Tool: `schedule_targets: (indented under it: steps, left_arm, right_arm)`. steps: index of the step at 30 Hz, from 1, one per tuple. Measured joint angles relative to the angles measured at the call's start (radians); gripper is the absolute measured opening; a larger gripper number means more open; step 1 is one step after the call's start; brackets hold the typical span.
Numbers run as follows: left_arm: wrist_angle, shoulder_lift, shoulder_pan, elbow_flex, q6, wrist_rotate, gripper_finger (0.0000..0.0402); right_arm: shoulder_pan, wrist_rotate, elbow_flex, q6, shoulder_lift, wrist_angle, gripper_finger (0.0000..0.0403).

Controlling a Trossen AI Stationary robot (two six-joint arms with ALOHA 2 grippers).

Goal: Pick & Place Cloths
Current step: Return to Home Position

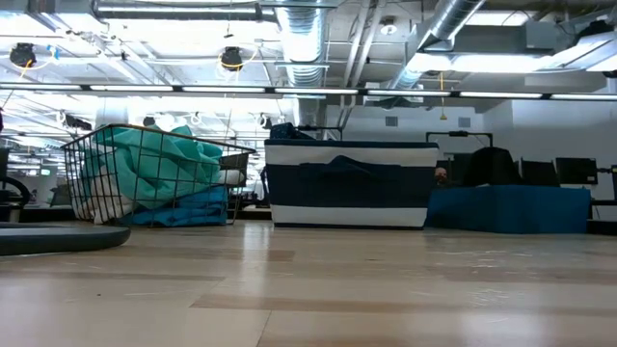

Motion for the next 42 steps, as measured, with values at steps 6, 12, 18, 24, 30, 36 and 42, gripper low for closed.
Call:
schedule_targets:
  steps: [6,12,18,24,30,36,42]
  left_arm:
    - [-0.346,-0.121,0.000,-0.056,0.071,-0.257,0.0000]
    - [-0.359,-0.247,0.001,-0.382,-0.010,-0.298,0.0000]
    - [-0.231,-0.371,0.024,-0.664,-0.264,-0.351,0.0000]
    - [-0.164,-0.378,0.023,-0.808,-0.426,-0.297,0.0000]
    - [-0.026,-0.389,0.023,-0.895,-0.237,-0.276,0.0000]
    - [0.112,-0.442,0.036,-0.985,-0.149,-0.276,0.0000]
    - [0.130,-0.500,0.056,-1.117,-0.161,-0.219,0.0000]
  right_arm:
    - [0.084,-0.005,-0.349,-0.233,-0.066,0.323,0.0004]
    - [0.110,-0.065,-0.457,-0.379,-0.021,0.660,0.0002]
    - [0.112,-0.129,-0.310,-0.459,-0.005,0.635,0.0002]
    - [0.147,-0.133,-0.276,-0.541,-0.088,0.575,0.0001]
    - [0.151,-0.128,-0.277,-0.534,-0.167,0.545,0.0001]
    - [0.151,-0.107,-0.276,-0.481,-0.215,0.526,0.0000]
    - [0.151,-0.105,-0.333,-0.520,-0.275,0.457,0.0000]
